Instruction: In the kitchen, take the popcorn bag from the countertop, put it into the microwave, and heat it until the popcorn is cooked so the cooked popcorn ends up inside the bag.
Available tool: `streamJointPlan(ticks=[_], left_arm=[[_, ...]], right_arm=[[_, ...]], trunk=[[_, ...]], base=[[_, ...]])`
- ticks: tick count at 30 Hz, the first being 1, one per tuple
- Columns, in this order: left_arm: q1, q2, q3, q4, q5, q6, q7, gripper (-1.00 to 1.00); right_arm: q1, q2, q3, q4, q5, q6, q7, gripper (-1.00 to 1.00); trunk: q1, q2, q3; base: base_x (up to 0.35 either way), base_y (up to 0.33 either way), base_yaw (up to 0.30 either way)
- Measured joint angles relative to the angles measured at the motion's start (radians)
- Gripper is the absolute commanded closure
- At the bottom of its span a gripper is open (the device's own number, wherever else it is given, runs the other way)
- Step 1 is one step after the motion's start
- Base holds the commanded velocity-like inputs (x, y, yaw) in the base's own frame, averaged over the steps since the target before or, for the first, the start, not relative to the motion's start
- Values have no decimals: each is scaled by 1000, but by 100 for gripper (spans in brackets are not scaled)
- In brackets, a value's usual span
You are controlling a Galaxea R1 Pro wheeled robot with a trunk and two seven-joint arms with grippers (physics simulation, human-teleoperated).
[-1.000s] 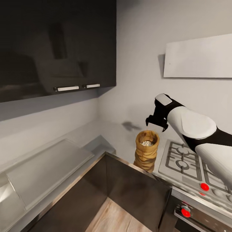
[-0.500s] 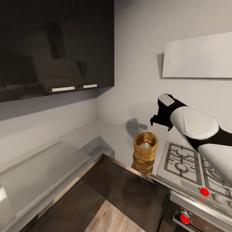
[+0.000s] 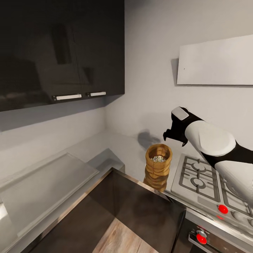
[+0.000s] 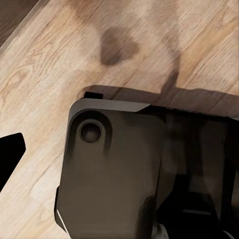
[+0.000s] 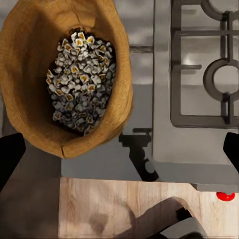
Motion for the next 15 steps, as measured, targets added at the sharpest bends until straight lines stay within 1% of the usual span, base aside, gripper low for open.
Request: streamJointPlan(ticks=[2, 6, 8, 10, 13, 15], left_arm=[[0, 0, 0, 0, 0, 0, 0, -100], [0, 0, 0, 0, 0, 0, 0, -100], [0, 0, 0, 0, -1, 0, 0, -100], [0, 0, 0, 0, -1, 0, 0, -100], [0, 0, 0, 0, -1, 0, 0, -100], [0, 0, 0, 0, -1, 0, 0, -100]], right_arm=[[21, 2, 1, 1, 10, -13, 26, -100], [64, 6, 6, 1, 51, -33, 82, -100], [110, 10, 11, 0, 66, -37, 112, -100], [134, 12, 23, -1, 71, -41, 127, -100], [150, 12, 46, -2, 73, -49, 149, -100], [155, 12, 53, -2, 74, -50, 156, -100]], trunk=[[0, 0, 0], [0, 0, 0], [0, 0, 0], [0, 0, 0], [0, 0, 0], [0, 0, 0]], base=[[0, 0, 0], [0, 0, 0], [0, 0, 0], [0, 0, 0], [0, 0, 0], [0, 0, 0]])
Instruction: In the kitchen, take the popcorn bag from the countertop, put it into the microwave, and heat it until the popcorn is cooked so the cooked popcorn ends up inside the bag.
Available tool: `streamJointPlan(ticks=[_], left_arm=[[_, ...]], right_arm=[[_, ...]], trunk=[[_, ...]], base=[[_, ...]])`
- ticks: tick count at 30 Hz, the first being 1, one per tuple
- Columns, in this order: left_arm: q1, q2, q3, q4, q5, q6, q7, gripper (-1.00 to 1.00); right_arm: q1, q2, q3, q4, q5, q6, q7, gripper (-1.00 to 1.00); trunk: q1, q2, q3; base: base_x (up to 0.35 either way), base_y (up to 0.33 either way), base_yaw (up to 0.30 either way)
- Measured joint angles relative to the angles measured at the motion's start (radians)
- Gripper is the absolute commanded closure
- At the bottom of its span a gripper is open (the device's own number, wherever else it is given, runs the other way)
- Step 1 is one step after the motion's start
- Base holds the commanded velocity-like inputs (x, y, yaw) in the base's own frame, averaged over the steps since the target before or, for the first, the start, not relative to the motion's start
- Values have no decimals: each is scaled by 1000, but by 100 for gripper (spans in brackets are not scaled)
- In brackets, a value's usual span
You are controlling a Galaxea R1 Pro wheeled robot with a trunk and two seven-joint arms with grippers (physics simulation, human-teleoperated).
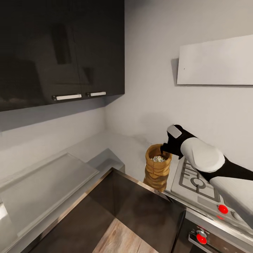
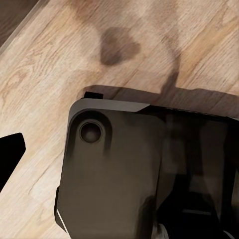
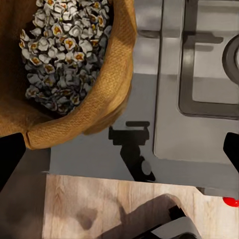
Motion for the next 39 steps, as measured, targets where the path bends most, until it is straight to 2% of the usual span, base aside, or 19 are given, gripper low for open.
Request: streamJointPlan(ticks=[17, 25, 39], left_arm=[[0, 0, 0, 0, 0, 0, -1, -100], [0, 0, 0, 0, 1, 0, 1, -100], [0, 0, 0, 0, 1, 0, -1, -100]], right_arm=[[1, 2, 8, 1, 1, 3, 4, -100], [1, 3, 27, 1, 1, 5, 5, -100], [0, 3, 29, 1, 0, 12, 5, -100]], trunk=[[0, 0, 0], [0, 0, 0], [0, 0, 0]], base=[[1, 0, 0], [193, 0, 0], [18, 0, 0]])
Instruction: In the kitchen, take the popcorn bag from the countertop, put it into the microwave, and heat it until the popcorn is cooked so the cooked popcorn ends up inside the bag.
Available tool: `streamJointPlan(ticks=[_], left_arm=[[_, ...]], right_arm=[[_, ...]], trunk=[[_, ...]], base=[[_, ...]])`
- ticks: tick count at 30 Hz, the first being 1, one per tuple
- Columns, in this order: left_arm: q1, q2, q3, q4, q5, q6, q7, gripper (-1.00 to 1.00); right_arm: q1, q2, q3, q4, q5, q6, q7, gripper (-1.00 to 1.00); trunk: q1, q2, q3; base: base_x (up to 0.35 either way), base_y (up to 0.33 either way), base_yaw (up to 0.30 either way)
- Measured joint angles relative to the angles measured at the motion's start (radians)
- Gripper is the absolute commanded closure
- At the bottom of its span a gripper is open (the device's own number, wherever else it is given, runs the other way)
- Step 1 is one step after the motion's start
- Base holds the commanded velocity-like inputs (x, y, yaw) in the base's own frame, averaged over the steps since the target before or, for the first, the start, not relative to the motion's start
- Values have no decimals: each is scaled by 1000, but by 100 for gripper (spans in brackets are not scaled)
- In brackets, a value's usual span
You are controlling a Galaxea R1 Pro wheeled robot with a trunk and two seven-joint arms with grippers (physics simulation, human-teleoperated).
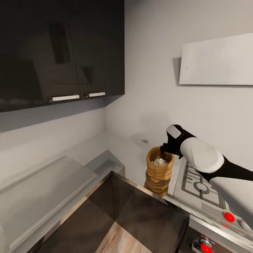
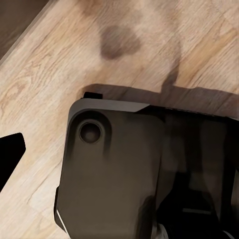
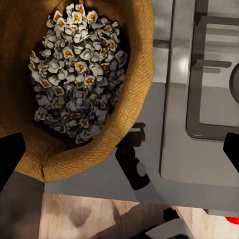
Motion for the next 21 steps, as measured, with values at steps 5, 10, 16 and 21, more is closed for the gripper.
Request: streamJointPlan(ticks=[5, 10, 16, 21], left_arm=[[-1, 0, 0, 0, 0, 1, 1, -100], [0, 0, 0, 0, 0, 1, 0, -100], [0, 0, 0, 0, 0, 0, 0, -100], [0, 0, 0, 0, 0, 1, 0, -100]], right_arm=[[0, 0, 0, 0, 0, 0, 0, -100], [0, 0, 0, 0, 0, 0, 0, -100], [3, -1, 0, 0, 0, -1, 0, -100], [6, -7, 1, 0, 0, -2, 0, -100]], trunk=[[0, 0, 0], [0, 0, 0], [0, 0, 0], [0, 0, 0]], base=[[245, 0, 0], [64, 0, 0], [5, 0, 0], [0, 0, 0]])
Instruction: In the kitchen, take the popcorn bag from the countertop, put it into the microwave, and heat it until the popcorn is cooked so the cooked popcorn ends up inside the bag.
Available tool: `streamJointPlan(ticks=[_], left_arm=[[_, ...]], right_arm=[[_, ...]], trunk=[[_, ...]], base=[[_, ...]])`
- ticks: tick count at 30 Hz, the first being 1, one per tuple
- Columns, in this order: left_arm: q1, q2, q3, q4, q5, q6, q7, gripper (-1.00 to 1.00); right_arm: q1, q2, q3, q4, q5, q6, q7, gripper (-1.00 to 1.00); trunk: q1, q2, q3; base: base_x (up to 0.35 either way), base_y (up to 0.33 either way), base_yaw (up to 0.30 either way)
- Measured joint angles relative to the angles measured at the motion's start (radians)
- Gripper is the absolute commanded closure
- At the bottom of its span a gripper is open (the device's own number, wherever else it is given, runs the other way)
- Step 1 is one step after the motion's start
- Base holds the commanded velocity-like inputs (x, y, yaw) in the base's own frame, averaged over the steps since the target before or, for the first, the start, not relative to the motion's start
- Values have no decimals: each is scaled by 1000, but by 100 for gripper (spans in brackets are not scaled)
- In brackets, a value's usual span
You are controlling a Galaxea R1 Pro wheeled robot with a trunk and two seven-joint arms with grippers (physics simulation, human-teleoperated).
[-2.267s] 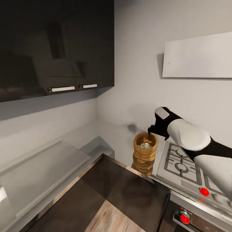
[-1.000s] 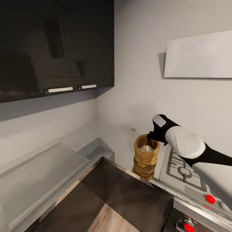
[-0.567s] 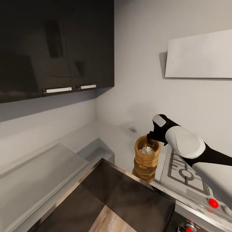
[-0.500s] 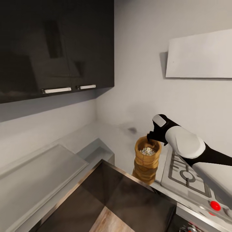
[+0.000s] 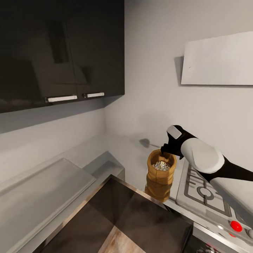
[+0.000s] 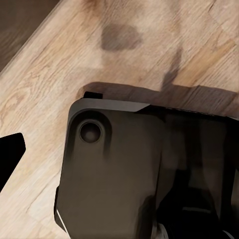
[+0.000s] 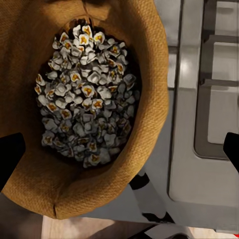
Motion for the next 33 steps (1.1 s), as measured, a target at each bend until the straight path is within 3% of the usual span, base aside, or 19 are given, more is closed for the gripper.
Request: streamJointPlan(ticks=[19, 33], left_arm=[[-1, 0, 0, 0, 0, 0, 0, -100], [-1, 0, 0, 0, 0, 0, 0, -100]], right_arm=[[44, -4, -4, 0, 0, -8, 2, -100], [115, 4, 0, 0, 0, -9, 22, -100]], trunk=[[0, 0, 0], [0, 0, 0]], base=[[0, 0, 0], [0, 0, 0]])
